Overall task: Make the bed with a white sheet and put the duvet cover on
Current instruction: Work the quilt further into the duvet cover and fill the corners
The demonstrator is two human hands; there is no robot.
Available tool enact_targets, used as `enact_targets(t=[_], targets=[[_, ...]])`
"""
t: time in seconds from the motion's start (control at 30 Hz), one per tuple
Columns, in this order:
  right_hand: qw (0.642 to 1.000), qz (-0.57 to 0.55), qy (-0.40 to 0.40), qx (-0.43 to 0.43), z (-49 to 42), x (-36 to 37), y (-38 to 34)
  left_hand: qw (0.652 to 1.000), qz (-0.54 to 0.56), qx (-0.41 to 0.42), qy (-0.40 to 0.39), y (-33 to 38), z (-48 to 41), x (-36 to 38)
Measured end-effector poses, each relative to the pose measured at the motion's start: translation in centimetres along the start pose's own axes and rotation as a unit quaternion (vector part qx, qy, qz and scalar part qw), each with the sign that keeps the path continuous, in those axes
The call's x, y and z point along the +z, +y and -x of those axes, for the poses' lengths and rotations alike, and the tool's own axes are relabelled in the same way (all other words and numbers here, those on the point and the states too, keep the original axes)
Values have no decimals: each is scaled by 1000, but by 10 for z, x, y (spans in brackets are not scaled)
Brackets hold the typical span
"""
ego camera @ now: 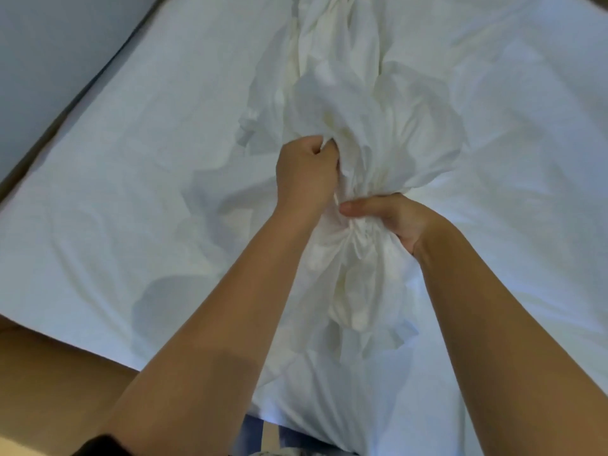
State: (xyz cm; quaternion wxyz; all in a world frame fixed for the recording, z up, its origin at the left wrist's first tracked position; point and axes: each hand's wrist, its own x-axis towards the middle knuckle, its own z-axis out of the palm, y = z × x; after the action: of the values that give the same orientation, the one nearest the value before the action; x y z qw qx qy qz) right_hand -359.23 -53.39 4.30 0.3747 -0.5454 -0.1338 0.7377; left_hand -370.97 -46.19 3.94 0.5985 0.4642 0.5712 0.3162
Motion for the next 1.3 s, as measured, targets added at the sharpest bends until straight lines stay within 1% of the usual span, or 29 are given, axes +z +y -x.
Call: enact_targets(t=[0.07,0.1,0.17,0.2,0.23,0.27,0.33,0.37,0.4,0.43,0.47,0.53,0.6,0.7,0.73,0.83,0.87,0.93,0.97,1.03,1.1,1.13,1.17,1.23,1.27,1.3], targets=[[1000,-5,-20,-8,2,1,-5,997,-16,64,-47,13,5,7],[1000,-5,-23,-19,3,2,-7,993,-23,73,-90,18,7,11],[999,-17,-7,-37,5,0,-8,982,2,48,-182,28,6,12],[999,-29,6,-45,5,-2,-6,977,12,32,-212,29,4,9],[997,-42,18,-55,5,-3,-3,975,1,29,-221,29,0,4],[996,-55,30,-66,5,-4,1,976,-34,46,-210,28,-1,-1],[992,-89,44,-75,3,-6,7,972,-144,87,-165,15,2,-12],[991,-102,39,-73,2,-6,9,966,-197,83,-146,4,8,-17],[991,-107,27,-70,1,-6,9,962,-230,51,-136,-4,16,-21],[993,-102,14,-64,0,-6,8,962,-237,10,-133,-11,23,-24],[994,-93,6,-56,-1,-5,7,966,-221,-23,-135,-16,27,-25],[997,-67,10,-36,-2,-3,4,978,-152,-41,-140,-17,27,-18],[998,-56,15,-28,-2,1,2,981,-131,-23,-140,-6,19,-6],[997,-59,31,-46,-1,8,3,980,-147,14,-131,11,8,7],[996,-57,34,-55,-1,11,4,982,-150,29,-116,12,5,8],[995,-77,7,-58,-3,17,3,988,-128,65,-51,15,9,8],[994,-91,-1,-57,-4,17,1,990,-111,78,-42,16,12,9],[991,-113,-7,-72,-5,14,-4,989,-92,101,-60,25,19,12],[990,-113,-5,-82,-5,13,-5,984,-107,116,-78,28,21,12],[993,-77,11,-88,-4,9,-3,962,-195,167,-93,26,20,6],[995,-57,43,-77,-3,5,3,940,-269,199,-67,17,20,-10],[993,-72,55,-71,-2,4,6,935,-294,187,-55,11,20,-19],[991,-96,60,-73,-3,4,9,934,-319,152,-55,3,19,-27],[987,-126,55,-86,-4,4,12,927,-359,30,-104,-13,16,-36],[988,-125,48,-80,-5,6,12,929,-343,-30,-132,-19,14,-37],[990,-112,43,-67,-7,8,10,941,-295,-70,-149,-23,14,-36]])
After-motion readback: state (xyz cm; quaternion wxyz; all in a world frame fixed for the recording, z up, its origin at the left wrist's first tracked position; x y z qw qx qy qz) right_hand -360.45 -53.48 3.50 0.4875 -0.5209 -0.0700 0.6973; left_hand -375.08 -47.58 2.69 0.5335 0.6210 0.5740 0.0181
